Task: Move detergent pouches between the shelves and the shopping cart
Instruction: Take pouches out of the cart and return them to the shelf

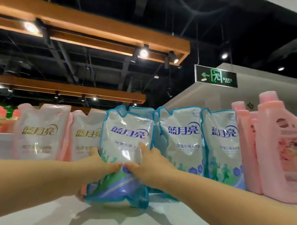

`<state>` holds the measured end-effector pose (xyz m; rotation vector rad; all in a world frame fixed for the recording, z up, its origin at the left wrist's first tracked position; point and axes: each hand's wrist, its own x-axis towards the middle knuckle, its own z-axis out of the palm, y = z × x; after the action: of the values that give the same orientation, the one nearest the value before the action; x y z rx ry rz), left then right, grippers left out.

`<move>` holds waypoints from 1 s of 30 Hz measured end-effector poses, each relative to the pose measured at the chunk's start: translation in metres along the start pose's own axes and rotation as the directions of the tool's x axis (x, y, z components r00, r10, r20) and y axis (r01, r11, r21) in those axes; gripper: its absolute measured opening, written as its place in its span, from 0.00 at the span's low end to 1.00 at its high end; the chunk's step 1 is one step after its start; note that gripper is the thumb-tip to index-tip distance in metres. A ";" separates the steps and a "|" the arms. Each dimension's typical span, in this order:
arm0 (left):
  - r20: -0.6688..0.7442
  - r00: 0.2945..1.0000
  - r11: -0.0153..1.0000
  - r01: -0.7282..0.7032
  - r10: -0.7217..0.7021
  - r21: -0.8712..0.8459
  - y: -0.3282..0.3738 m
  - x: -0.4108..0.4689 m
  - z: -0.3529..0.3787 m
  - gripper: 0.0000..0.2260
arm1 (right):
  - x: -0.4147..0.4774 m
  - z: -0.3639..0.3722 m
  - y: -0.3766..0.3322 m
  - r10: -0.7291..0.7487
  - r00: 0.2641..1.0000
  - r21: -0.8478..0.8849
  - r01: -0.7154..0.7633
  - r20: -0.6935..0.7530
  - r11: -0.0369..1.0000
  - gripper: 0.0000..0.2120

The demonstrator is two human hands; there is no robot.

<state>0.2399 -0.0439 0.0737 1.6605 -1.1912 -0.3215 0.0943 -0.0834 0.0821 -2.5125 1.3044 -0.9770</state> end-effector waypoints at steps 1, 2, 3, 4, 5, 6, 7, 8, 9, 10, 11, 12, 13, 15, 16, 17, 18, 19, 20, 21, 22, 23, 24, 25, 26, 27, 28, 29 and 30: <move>0.012 1.000 0.999 -0.018 0.017 0.033 0.000 0.000 -0.001 0.43 | 0.000 0.003 0.002 0.002 0.999 0.025 -0.003 0.043 1.000 0.36; 0.028 0.999 0.998 -0.034 0.032 0.050 -0.001 0.001 -0.001 0.41 | 0.000 0.006 0.004 -0.007 0.998 0.058 0.004 0.066 0.998 0.35; 0.047 0.998 0.999 -0.037 0.035 0.038 -0.003 0.000 -0.001 0.40 | -0.001 0.010 0.004 -0.031 0.997 0.083 0.026 0.069 0.996 0.36; 0.059 0.997 0.999 -0.044 0.044 -0.001 -0.005 -0.002 -0.001 0.41 | -0.003 0.014 0.004 -0.070 0.996 0.090 0.064 0.064 0.994 0.36; 0.070 0.996 0.996 -0.053 0.058 -0.065 -0.005 -0.005 0.000 0.42 | -0.005 0.016 0.004 -0.111 0.992 0.093 0.106 0.058 0.990 0.37; 0.077 0.995 0.992 -0.053 0.062 -0.119 -0.007 -0.007 0.000 0.39 | -0.007 0.018 0.004 -0.145 0.988 0.102 0.139 0.051 0.985 0.38; 0.089 0.994 0.986 -0.043 0.058 -0.160 -0.007 -0.008 0.000 0.36 | -0.009 0.017 0.004 -0.165 0.985 0.119 0.159 0.046 0.980 0.39; 0.103 0.993 0.979 -0.030 0.051 -0.200 -0.007 -0.008 -0.001 0.35 | -0.011 0.017 0.003 -0.174 0.984 0.137 0.166 0.043 0.976 0.40; 0.123 0.991 0.973 -0.016 0.045 -0.231 -0.008 -0.008 -0.002 0.36 | -0.012 0.015 0.004 -0.176 0.984 0.153 0.168 0.039 0.974 0.40; 0.142 0.989 0.968 -0.002 0.039 -0.252 -0.007 -0.009 -0.002 0.35 | -0.013 0.014 0.004 -0.174 0.984 0.162 0.167 0.033 0.973 0.40; 0.149 0.988 0.960 0.001 0.043 -0.281 -0.007 -0.010 -0.002 0.33 | -0.013 0.013 0.005 -0.173 0.985 0.172 0.166 0.027 0.971 0.41; 0.150 0.988 0.951 0.002 0.047 -0.308 -0.007 -0.011 -0.001 0.32 | -0.013 0.013 0.006 -0.175 0.984 0.180 0.168 0.023 0.969 0.41; 0.143 0.989 0.946 0.005 0.044 -0.325 -0.008 -0.011 0.002 0.33 | -0.013 0.013 0.007 -0.178 0.984 0.189 0.171 0.022 0.967 0.42; 0.138 0.989 0.941 0.001 0.048 -0.337 -0.009 -0.010 0.008 0.36 | -0.009 0.012 0.012 -0.183 0.983 0.201 0.175 0.022 0.964 0.43; 0.133 0.990 0.941 -0.007 0.055 -0.338 -0.008 -0.010 0.012 0.37 | -0.007 0.010 0.014 -0.182 0.983 0.203 0.173 0.029 0.964 0.44; 0.132 0.990 0.941 -0.007 0.055 -0.339 -0.008 -0.008 0.015 0.39 | -0.004 0.009 0.017 -0.178 0.983 0.204 0.167 0.041 0.965 0.45; 0.134 0.990 0.945 -0.001 0.047 -0.327 -0.007 -0.006 0.018 0.41 | -0.002 0.007 0.020 -0.172 0.984 0.202 0.158 0.055 0.967 0.46; 0.143 0.989 0.953 0.005 0.041 -0.303 -0.006 -0.005 0.021 0.42 | -0.001 0.006 0.023 -0.167 0.984 0.194 0.151 0.066 0.969 0.47; 0.151 0.988 0.962 0.015 0.027 -0.272 -0.005 -0.003 0.022 0.41 | 0.000 0.004 0.025 -0.166 0.983 0.170 0.151 0.076 0.974 0.49; 0.153 0.988 0.972 0.030 0.006 -0.231 -0.004 -0.001 0.023 0.40 | 0.001 0.003 0.028 -0.168 0.982 0.133 0.156 0.089 0.979 0.50; 0.148 0.989 0.985 0.041 -0.015 -0.170 -0.002 0.000 0.023 0.38 | 0.001 0.001 0.029 -0.172 0.979 0.090 0.163 0.107 0.983 0.51; 0.143 0.989 0.996 0.050 -0.039 -0.079 0.000 0.001 0.023 0.35 | 0.001 -0.001 0.030 -0.175 0.976 0.048 0.170 0.128 0.984 0.52; 0.142 0.988 0.998 0.057 -0.061 0.028 0.003 0.001 0.022 0.33 | 0.002 -0.004 0.030 -0.174 0.974 0.005 0.175 0.146 0.985 0.53; 0.136 0.988 0.990 0.060 -0.078 0.130 0.007 0.000 0.021 0.32 | 0.002 -0.006 0.030 -0.169 0.973 -0.035 0.176 0.158 0.984 0.54; 0.129 0.988 0.976 0.052 -0.081 0.213 0.010 0.000 0.020 0.32 | 0.002 -0.009 0.030 -0.159 0.974 -0.072 0.173 0.163 0.982 0.55; 0.121 0.990 0.958 0.041 -0.078 0.283 0.013 0.001 0.020 0.33 | 0.003 -0.010 0.028 -0.146 0.975 -0.106 0.165 0.166 0.981 0.56; 0.113 0.991 0.942 0.031 -0.072 0.334 0.015 0.003 0.019 0.35 | 0.003 -0.011 0.028 -0.129 0.977 -0.133 0.152 0.168 0.979 0.57; 0.107 0.992 0.928 0.025 -0.069 0.372 0.016 0.005 0.020 0.36 | 0.003 -0.011 0.027 -0.108 0.979 -0.152 0.134 0.171 0.979 0.58; 0.106 0.992 0.927 0.027 -0.072 0.375 0.017 0.006 0.020 0.36 | 0.003 -0.011 0.027 -0.088 0.980 -0.167 0.118 0.177 0.979 0.58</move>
<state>0.2198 -0.0604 0.0809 2.0264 -1.3630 -0.2365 0.0706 -0.1005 0.0809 -2.7504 1.2724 -0.6731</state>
